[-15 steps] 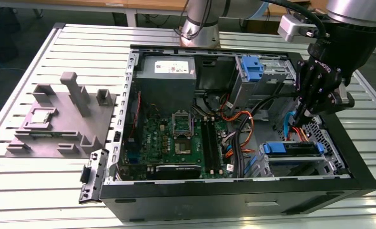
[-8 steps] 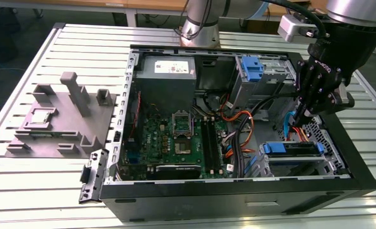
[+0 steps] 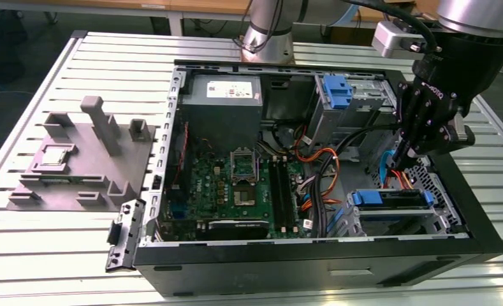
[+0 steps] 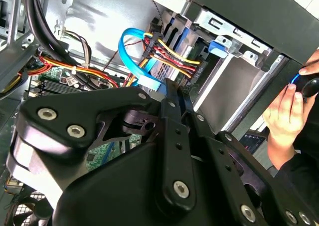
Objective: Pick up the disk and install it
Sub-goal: 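Insert the second disk wire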
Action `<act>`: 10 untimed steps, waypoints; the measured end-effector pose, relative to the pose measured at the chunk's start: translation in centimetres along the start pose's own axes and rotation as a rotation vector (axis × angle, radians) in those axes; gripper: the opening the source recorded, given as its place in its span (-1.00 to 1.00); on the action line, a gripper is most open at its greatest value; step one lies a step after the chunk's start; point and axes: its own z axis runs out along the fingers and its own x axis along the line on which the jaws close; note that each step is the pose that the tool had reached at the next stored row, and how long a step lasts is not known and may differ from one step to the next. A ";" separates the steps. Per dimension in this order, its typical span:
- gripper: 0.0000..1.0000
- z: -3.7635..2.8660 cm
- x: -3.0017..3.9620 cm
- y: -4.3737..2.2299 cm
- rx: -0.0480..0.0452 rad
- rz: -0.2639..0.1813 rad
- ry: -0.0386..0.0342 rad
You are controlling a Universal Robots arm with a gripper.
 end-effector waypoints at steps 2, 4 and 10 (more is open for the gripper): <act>-0.68 0.00 0.00 0.00 0.0000 0.000 0.0003; -0.68 0.00 0.00 0.00 0.0001 0.000 0.0003; -0.68 0.00 0.00 0.00 0.0000 0.000 0.0004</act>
